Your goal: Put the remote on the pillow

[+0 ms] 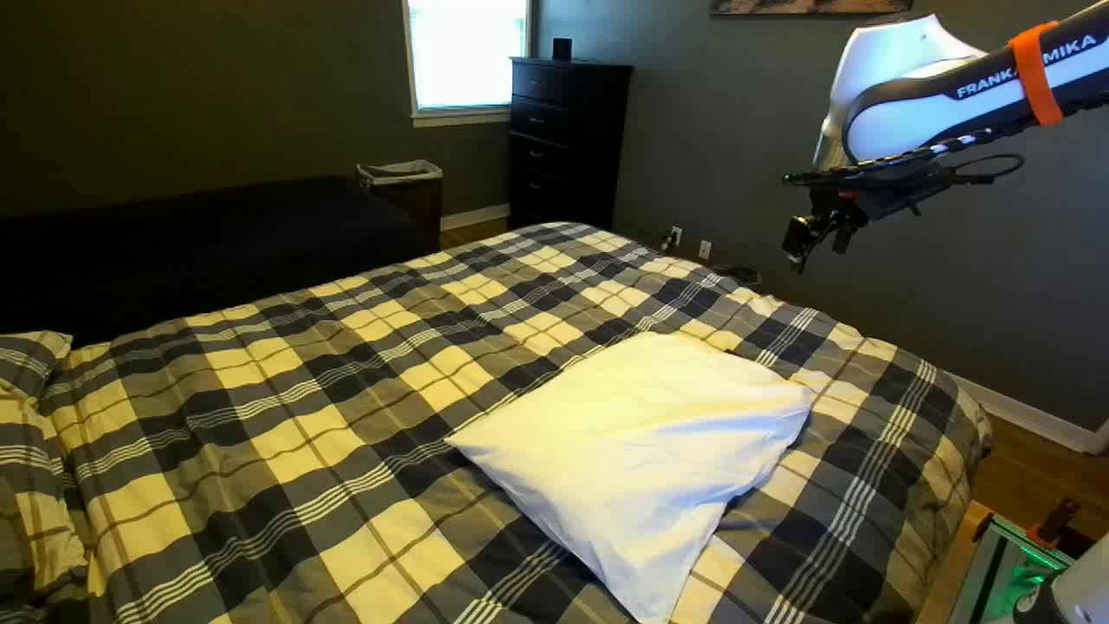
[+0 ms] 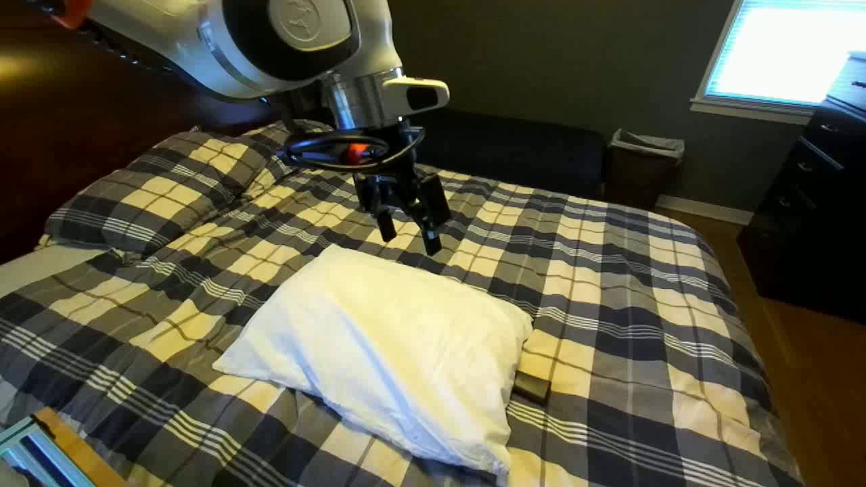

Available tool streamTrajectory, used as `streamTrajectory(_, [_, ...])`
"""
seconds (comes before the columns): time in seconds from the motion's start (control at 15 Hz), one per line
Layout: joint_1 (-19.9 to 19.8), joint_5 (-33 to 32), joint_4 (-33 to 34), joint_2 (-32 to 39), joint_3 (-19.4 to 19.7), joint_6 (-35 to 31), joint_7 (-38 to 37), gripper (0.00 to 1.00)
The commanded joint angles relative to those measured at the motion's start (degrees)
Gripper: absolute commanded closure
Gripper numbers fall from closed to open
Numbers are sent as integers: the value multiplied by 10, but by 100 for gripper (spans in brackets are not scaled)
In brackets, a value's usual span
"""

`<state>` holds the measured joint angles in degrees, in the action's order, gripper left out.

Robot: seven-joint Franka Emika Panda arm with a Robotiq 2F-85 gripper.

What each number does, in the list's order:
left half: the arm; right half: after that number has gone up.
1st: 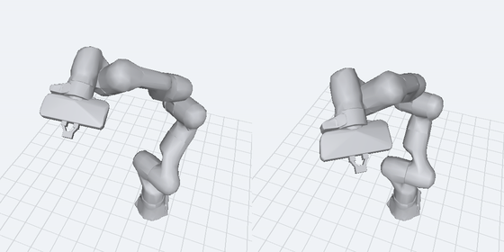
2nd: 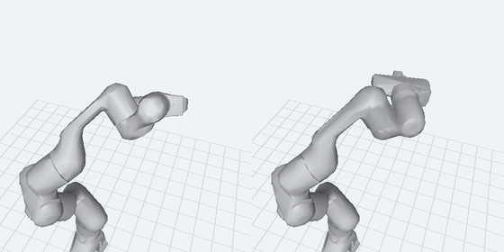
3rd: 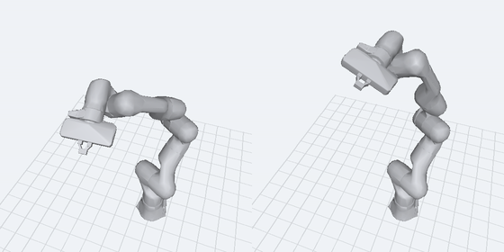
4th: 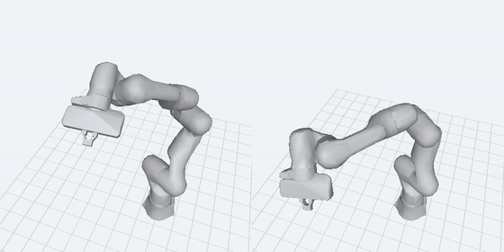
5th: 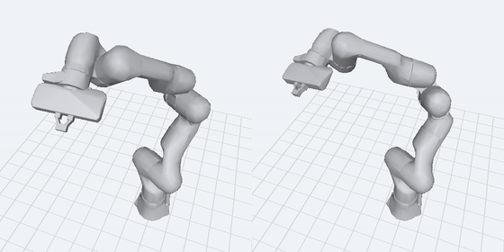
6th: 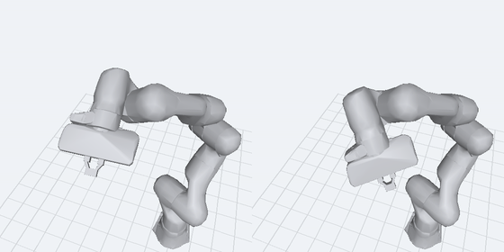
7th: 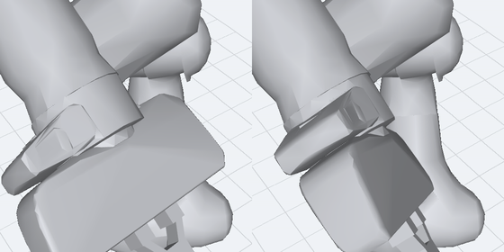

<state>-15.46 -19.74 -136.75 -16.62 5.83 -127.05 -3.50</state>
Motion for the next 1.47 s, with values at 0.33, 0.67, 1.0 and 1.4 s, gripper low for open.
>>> streamTrajectory(0.33, [1,6,12,27,16,-27,-39,0])
streamTrajectory(0.67, [-29,8,17,95,46,-132,-154,0])
streamTrajectory(1.0, [-36,87,57,210,88,-173,-203,0])
streamTrajectory(1.4, [-25,177,88,273,124,-173,-202,0])
